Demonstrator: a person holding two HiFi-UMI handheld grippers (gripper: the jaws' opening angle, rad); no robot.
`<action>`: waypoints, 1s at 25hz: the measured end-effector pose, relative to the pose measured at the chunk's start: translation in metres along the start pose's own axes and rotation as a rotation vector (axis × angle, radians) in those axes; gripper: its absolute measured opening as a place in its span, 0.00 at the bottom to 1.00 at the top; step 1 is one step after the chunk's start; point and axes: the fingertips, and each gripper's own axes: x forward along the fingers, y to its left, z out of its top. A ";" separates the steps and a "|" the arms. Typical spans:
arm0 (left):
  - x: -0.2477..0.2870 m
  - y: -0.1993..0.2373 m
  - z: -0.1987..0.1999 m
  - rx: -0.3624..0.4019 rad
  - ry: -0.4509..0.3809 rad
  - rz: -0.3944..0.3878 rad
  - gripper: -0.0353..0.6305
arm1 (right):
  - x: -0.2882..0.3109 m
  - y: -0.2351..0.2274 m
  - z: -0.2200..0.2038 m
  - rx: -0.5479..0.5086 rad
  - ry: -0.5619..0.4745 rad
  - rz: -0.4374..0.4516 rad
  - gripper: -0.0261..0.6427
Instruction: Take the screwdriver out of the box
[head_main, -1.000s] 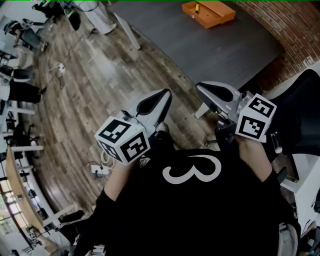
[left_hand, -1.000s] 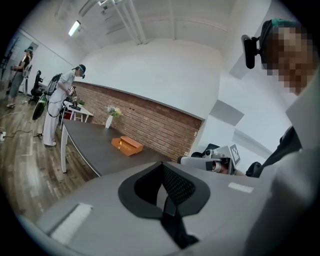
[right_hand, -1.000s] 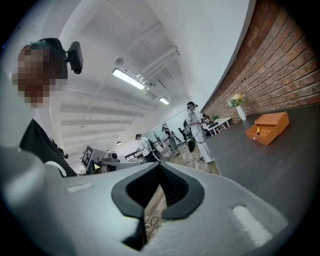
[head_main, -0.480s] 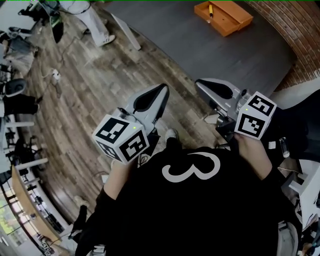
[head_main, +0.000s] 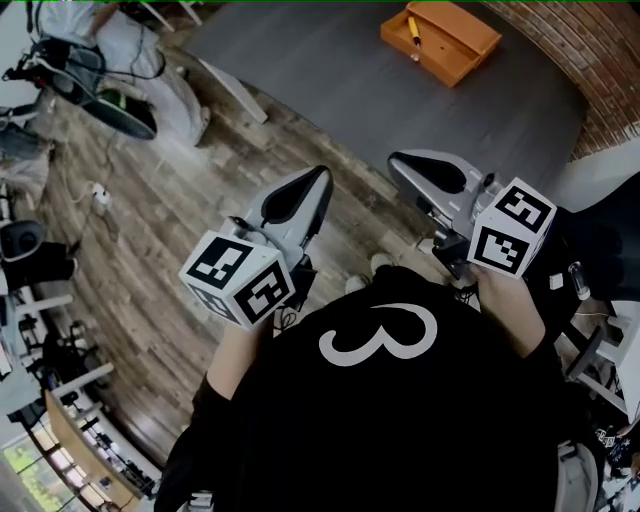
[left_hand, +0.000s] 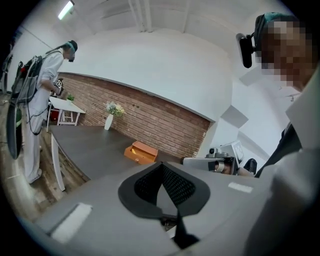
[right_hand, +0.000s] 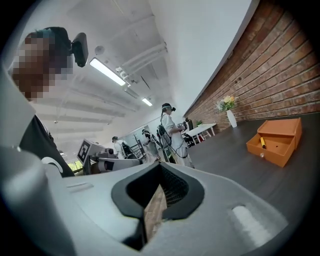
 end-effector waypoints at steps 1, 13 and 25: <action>0.008 0.004 0.002 0.004 0.003 -0.012 0.08 | 0.002 -0.006 0.003 -0.002 -0.004 -0.006 0.04; 0.131 0.062 0.062 0.080 0.070 -0.079 0.08 | 0.033 -0.126 0.067 -0.020 -0.050 -0.065 0.04; 0.200 0.089 0.101 0.121 0.136 -0.153 0.08 | 0.035 -0.195 0.120 0.053 -0.161 -0.147 0.04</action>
